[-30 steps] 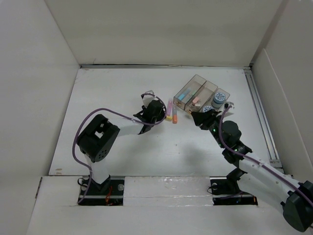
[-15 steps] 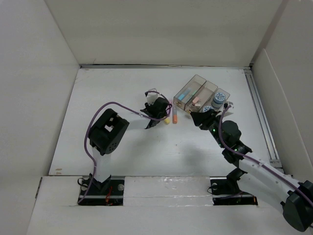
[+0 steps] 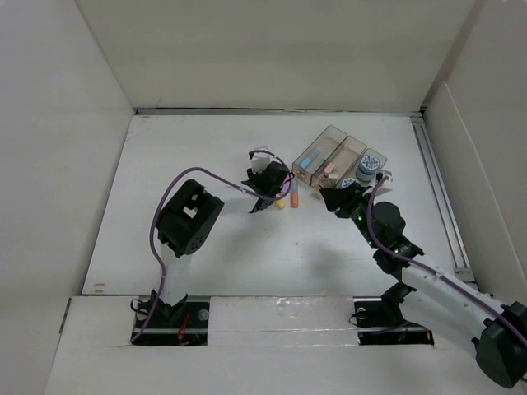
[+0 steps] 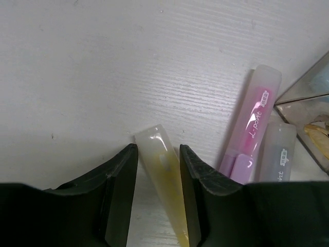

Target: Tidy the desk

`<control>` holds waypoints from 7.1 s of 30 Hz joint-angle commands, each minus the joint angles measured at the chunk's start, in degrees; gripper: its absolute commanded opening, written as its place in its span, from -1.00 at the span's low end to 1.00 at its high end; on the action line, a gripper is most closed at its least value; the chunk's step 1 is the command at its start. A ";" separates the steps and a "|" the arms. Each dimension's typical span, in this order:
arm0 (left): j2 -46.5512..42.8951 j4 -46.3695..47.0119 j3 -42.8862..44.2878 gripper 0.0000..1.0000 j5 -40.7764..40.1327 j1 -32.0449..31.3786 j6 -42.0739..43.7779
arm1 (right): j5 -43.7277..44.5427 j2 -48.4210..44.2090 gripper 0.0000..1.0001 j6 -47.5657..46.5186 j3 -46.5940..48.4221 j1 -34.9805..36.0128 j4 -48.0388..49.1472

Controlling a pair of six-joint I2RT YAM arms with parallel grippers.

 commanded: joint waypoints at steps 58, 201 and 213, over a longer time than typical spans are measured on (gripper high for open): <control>26.74 1.87 57.48 -0.92 42.76 2.47 37.36 | 3.80 -5.41 0.00 -0.72 0.68 -0.43 2.04; 2.12 4.34 3.07 -0.12 10.87 -8.60 12.22 | -1.65 1.45 0.05 0.24 1.65 0.10 5.56; 2.85 -0.34 2.47 -1.00 -0.92 -10.27 11.00 | 0.27 -1.01 0.05 0.24 1.12 0.10 4.59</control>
